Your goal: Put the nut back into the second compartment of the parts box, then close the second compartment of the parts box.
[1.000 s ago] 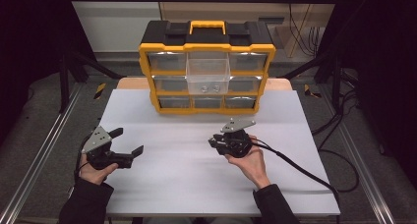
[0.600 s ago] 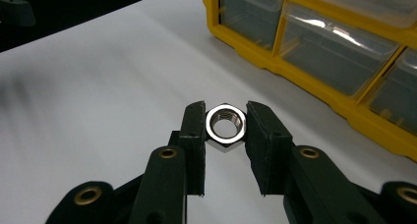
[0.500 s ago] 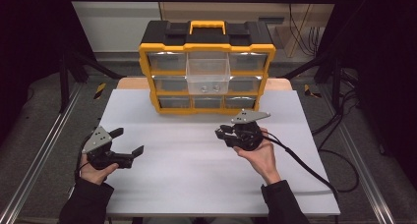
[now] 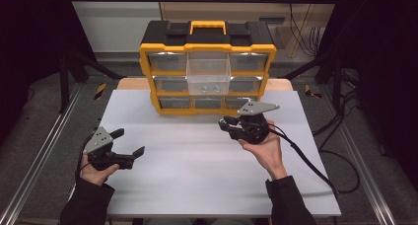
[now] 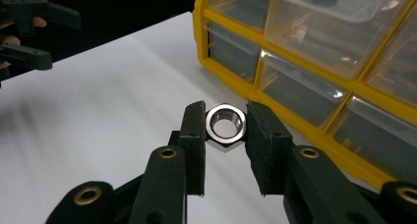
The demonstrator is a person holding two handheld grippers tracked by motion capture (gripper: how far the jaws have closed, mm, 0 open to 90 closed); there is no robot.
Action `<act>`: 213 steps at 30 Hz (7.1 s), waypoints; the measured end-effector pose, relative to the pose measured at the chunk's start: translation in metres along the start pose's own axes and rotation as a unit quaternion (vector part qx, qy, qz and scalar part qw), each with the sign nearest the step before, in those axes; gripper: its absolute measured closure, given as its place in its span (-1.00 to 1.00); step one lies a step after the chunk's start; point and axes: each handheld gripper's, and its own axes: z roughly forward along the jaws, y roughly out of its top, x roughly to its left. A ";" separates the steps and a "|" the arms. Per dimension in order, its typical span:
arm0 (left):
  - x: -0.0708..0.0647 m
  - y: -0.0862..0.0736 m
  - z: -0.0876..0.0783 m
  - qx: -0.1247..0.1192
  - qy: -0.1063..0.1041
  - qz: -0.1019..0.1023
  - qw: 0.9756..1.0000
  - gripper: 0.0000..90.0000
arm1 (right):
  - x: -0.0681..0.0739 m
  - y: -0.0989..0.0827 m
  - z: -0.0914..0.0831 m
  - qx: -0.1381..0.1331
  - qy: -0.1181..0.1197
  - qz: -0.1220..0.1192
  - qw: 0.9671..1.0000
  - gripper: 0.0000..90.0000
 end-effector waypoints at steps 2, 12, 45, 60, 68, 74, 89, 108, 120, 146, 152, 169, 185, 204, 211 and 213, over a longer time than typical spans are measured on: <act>0.000 0.000 0.000 0.000 0.000 0.000 1.000 -0.98 | 0.000 0.003 -0.002 -0.005 -0.001 -0.002 1.000 0.56; 0.000 0.000 0.000 0.000 -0.001 0.001 1.000 -0.98 | -0.002 0.019 -0.013 -0.014 -0.012 -0.007 1.000 0.56; 0.000 0.000 -0.001 -0.002 -0.002 -0.002 1.000 -0.98 | -0.003 0.075 -0.034 -0.033 -0.033 -0.033 0.998 0.56; 0.000 0.001 -0.001 -0.004 -0.002 -0.001 1.000 -0.98 | -0.009 0.097 -0.034 -0.052 -0.048 -0.027 0.997 0.56; 0.000 0.001 -0.002 -0.004 -0.002 -0.001 1.000 -0.98 | -0.012 0.110 -0.033 -0.055 -0.059 -0.024 0.996 0.56; 0.000 0.001 -0.001 -0.004 -0.003 -0.001 1.000 -0.98 | -0.015 0.120 -0.032 -0.059 -0.068 -0.023 0.996 0.56; 0.000 0.001 -0.002 -0.005 -0.003 0.000 1.000 -0.98 | -0.029 0.130 -0.017 -0.053 -0.094 -0.013 0.994 0.56; 0.001 0.001 -0.002 -0.006 -0.003 -0.002 1.000 -0.98 | -0.039 0.129 0.011 -0.033 -0.104 -0.009 0.994 0.56; 0.002 0.001 -0.002 -0.006 -0.003 0.000 1.000 -0.98 | -0.042 0.128 0.023 -0.016 -0.114 -0.008 0.993 0.56; 0.001 0.001 -0.003 -0.007 -0.003 -0.001 1.000 -0.98 | -0.034 0.133 0.014 -0.051 -0.109 -0.025 0.992 0.31; 0.001 0.001 -0.002 -0.006 -0.003 0.000 1.000 -0.98 | -0.026 0.131 0.001 -0.085 -0.087 -0.024 0.992 -0.02; 0.001 0.001 -0.003 -0.008 -0.005 -0.001 1.000 -0.98 | -0.017 0.099 -0.026 -0.112 -0.096 -0.005 0.989 -0.81; 0.000 0.001 -0.002 -0.006 -0.005 0.002 1.000 -0.98 | -0.011 0.053 -0.037 -0.121 -0.083 0.008 0.989 -0.78; 0.000 0.001 -0.002 -0.005 -0.004 0.001 1.000 -0.98 | -0.008 0.034 -0.024 -0.120 -0.077 0.004 0.990 0.00; 0.000 0.001 -0.001 -0.003 -0.002 0.001 1.000 -0.98 | -0.008 0.033 -0.016 -0.115 -0.066 0.004 0.991 0.48; 0.000 0.002 -0.002 -0.004 -0.001 0.002 1.000 -0.98 | -0.008 0.032 -0.014 -0.113 -0.067 0.005 0.991 0.59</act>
